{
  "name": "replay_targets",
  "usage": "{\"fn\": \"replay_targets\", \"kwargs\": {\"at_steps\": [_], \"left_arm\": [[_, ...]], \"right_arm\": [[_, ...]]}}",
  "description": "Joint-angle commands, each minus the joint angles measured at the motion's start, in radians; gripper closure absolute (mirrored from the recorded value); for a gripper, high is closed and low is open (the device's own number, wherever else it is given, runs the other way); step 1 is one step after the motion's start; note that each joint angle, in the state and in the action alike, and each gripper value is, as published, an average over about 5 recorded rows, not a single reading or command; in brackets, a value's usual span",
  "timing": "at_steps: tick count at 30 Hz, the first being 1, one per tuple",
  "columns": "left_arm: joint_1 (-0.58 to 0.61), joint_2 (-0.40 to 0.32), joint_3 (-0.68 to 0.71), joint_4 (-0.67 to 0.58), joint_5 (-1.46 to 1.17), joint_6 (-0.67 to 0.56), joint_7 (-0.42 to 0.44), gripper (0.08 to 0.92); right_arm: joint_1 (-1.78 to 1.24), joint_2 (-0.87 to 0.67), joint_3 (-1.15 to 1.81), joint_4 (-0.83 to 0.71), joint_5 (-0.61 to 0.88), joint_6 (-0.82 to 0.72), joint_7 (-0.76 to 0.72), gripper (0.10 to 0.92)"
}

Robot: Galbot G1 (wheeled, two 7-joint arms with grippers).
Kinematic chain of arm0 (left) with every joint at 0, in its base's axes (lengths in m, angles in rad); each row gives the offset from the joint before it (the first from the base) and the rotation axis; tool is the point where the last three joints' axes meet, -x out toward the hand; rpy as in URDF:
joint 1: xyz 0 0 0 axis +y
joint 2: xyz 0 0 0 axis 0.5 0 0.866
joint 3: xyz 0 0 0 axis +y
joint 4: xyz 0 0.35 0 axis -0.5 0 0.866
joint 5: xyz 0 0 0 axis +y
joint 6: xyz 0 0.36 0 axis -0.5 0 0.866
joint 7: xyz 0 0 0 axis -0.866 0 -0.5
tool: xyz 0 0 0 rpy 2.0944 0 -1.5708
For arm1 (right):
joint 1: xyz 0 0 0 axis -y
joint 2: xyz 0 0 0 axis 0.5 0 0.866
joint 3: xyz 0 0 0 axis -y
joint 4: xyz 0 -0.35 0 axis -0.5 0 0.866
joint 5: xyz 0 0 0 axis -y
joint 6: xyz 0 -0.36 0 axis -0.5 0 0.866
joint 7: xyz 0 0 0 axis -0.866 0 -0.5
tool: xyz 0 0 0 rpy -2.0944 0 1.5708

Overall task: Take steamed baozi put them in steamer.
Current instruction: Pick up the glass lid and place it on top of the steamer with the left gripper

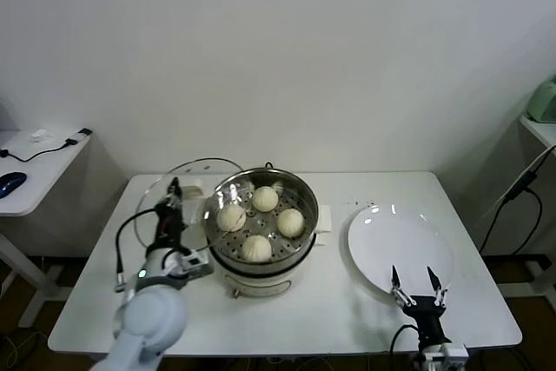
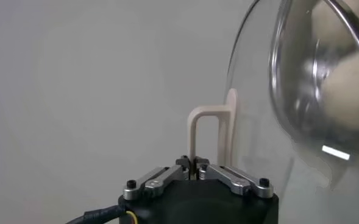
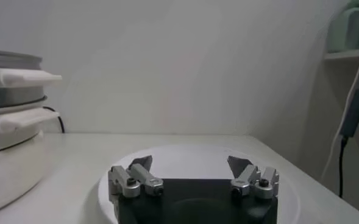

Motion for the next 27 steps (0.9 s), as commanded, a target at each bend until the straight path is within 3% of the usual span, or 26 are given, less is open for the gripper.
{"fn": "replay_targets", "kwargs": {"at_steps": [1, 19, 27], "left_arm": [[-0.105, -0.116, 0.234, -0.004, 0.167, 0.112, 0.074, 0.862], [-0.134, -0.281, 0.352, 0.139, 0.342, 0.153, 0.083, 0.862], [-0.131, -0.302, 0.343, 0.186, 0.4, 0.146, 0.076, 0.862]], "right_arm": [[0.001, 0.004, -0.001, -0.029, -0.006, 0.044, 0.005, 0.203], [-0.004, 0.01, 0.005, -0.058, -0.008, 0.122, 0.036, 0.203], [-0.002, 0.011, 0.012, -0.059, -0.014, 0.137, 0.044, 0.203]]}}
